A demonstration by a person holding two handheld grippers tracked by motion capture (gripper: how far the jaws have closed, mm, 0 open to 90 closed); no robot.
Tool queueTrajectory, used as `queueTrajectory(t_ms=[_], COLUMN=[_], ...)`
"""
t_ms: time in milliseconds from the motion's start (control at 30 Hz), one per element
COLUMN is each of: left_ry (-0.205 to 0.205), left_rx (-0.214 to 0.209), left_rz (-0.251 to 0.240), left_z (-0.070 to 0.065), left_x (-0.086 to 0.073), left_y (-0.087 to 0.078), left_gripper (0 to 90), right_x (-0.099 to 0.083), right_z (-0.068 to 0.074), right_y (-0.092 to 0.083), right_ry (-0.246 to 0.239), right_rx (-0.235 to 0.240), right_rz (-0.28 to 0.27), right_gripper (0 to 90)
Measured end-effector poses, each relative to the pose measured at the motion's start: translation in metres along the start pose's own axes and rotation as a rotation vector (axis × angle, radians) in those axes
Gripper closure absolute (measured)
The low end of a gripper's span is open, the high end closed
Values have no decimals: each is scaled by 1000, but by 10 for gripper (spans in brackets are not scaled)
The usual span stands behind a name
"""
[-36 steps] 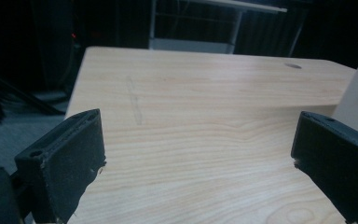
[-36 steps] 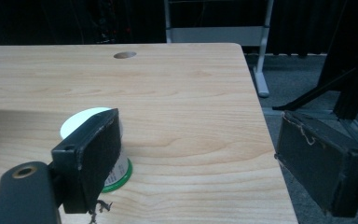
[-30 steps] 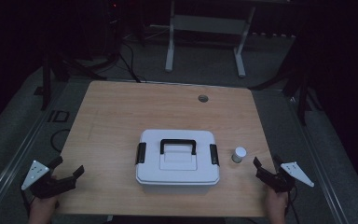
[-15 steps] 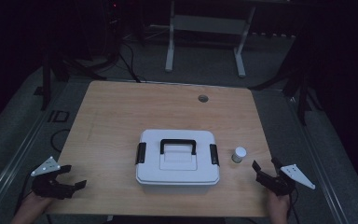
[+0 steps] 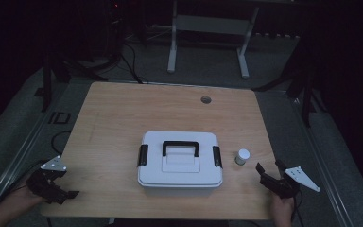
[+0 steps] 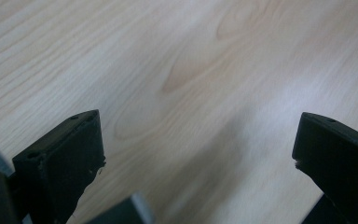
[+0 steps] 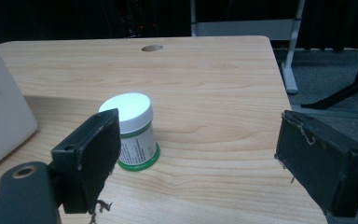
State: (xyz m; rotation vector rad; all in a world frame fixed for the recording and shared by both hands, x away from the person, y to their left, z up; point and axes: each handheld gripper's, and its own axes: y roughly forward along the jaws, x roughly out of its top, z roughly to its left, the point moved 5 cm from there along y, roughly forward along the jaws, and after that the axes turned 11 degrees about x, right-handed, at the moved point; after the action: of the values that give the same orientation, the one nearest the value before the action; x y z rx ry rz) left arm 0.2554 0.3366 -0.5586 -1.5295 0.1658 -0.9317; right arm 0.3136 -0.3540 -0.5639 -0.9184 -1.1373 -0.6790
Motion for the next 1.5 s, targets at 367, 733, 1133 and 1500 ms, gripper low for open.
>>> queueTrajectory(t_ms=[367,733,1133,1500], left_ry=[128,253,259,309], left_rx=[22,30,10,8], left_rz=[211,441,452,424], left_z=[-1,-8,-11,-15], left_x=[2,1,13,37], left_y=[-8,-3,-8,-21], left_gripper=[18,19,22,39], right_x=[-1,-1,-2,-2], right_z=[1,2,2,2], right_y=[1,2,2,3], right_ry=[-8,-9,-12,-14], right_rx=[1,0,5,16], right_rz=[12,18,22,29], right_gripper=[135,135,135,134])
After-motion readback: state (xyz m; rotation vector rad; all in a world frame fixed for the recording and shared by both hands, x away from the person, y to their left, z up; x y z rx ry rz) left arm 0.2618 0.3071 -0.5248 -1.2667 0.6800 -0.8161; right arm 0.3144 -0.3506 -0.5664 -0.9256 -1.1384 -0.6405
